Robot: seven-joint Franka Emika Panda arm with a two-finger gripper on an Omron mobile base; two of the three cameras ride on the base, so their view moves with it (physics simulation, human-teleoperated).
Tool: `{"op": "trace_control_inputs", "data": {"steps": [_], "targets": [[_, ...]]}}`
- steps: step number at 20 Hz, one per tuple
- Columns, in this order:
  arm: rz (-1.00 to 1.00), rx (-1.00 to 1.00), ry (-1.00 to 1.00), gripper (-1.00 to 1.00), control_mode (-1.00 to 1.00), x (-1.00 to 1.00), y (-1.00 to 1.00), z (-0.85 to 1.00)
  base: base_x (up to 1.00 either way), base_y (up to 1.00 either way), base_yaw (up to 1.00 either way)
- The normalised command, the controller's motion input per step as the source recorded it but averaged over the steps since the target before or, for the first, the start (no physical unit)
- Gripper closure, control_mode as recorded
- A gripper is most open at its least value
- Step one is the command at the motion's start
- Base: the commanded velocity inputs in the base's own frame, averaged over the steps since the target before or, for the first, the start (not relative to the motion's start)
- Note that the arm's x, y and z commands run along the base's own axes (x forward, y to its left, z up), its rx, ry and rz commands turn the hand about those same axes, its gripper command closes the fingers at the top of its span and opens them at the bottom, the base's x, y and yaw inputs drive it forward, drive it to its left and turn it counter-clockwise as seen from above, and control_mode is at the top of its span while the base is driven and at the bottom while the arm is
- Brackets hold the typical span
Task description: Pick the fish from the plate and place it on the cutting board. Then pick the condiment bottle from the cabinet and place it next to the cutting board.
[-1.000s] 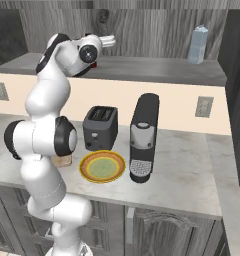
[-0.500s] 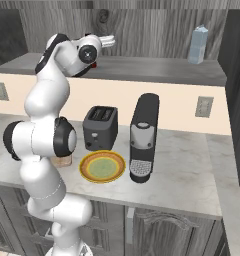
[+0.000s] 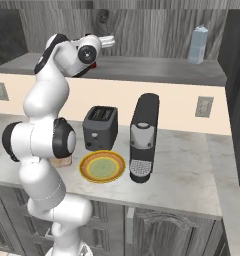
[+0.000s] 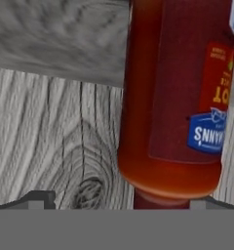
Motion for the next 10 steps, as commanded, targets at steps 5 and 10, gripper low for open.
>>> {"op": "trace_control_inputs", "data": {"steps": [5,10], "targets": [[0.0,0.0,0.0,-1.0,-1.0,-0.02,0.0,0.0,0.0,0.0,0.0],[0.0,0.0,0.0,-1.0,-1.0,-0.01,0.0,0.0,0.0,0.0,0.0]]}}
